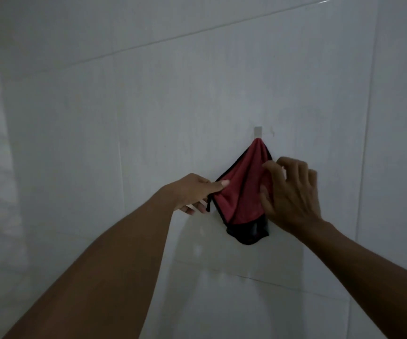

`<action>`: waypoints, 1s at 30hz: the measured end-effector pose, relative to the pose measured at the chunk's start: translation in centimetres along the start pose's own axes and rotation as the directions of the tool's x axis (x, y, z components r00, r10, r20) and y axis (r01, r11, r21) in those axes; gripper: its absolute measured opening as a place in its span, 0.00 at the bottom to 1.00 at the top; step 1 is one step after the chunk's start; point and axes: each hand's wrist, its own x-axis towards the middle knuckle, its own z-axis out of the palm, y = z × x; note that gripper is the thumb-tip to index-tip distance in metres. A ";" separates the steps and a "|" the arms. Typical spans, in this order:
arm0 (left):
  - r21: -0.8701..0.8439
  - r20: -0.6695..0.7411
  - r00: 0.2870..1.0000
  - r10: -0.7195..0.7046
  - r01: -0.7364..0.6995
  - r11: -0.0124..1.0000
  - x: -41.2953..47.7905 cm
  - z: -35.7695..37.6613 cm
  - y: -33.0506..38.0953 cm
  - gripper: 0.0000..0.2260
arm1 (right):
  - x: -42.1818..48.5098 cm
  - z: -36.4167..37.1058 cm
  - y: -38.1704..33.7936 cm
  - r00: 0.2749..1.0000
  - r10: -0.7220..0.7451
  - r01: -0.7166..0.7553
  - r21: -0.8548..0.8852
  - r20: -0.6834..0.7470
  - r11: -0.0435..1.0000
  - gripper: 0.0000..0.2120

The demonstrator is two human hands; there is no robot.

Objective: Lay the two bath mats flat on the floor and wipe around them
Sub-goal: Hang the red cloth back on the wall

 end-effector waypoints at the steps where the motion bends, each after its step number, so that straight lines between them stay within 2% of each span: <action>1: 0.000 -0.017 1.000 0.004 -0.004 1.000 -0.3 -0.6 -0.3 0.31 | 0.4 -0.3 -0.3 0.999 -0.004 0.004 0.001 -0.048 1.000 0.19; 3: -0.002 -0.084 0.996 0.012 -0.013 1.000 -0.9 -2.2 -0.9 0.30 | 1.7 -0.7 -1.5 0.997 -0.030 0.031 0.022 -0.074 0.999 0.18; 6: 0.058 -0.167 0.986 0.017 -0.007 0.998 -2.2 -5.5 -2.7 0.24 | 4.4 -0.8 -4.9 0.998 -0.068 0.069 0.067 -0.015 0.995 0.17; 11: 0.219 -0.243 0.970 -0.009 0.064 0.974 -6.3 -12.8 -7.4 0.18 | 7.7 0.4 -14.2 0.970 -0.115 0.071 0.205 0.212 0.976 0.17; 15: 0.383 -0.293 0.953 -0.073 0.187 0.905 -11.1 -19.1 -11.3 0.15 | 9.7 1.8 -22.6 0.841 -0.180 0.003 0.329 0.510 0.944 0.20; 18: 0.485 -0.335 0.932 -0.135 0.294 0.824 -15.3 -23.5 -14.1 0.15 | 11.1 2.7 -28.9 0.734 -0.250 -0.036 0.404 0.632 0.914 0.22; 24: 0.581 -0.440 0.877 -0.193 0.442 0.683 -21.6 -29.8 -19.3 0.23 | 12.4 4.0 -39.7 0.641 -0.377 -0.010 0.499 0.668 0.867 0.28; 30: 0.541 -0.531 0.810 -0.250 0.551 0.635 -24.1 -33.0 -21.9 0.28 | 13.7 5.8 -45.4 0.582 -0.476 0.021 0.573 0.659 0.819 0.32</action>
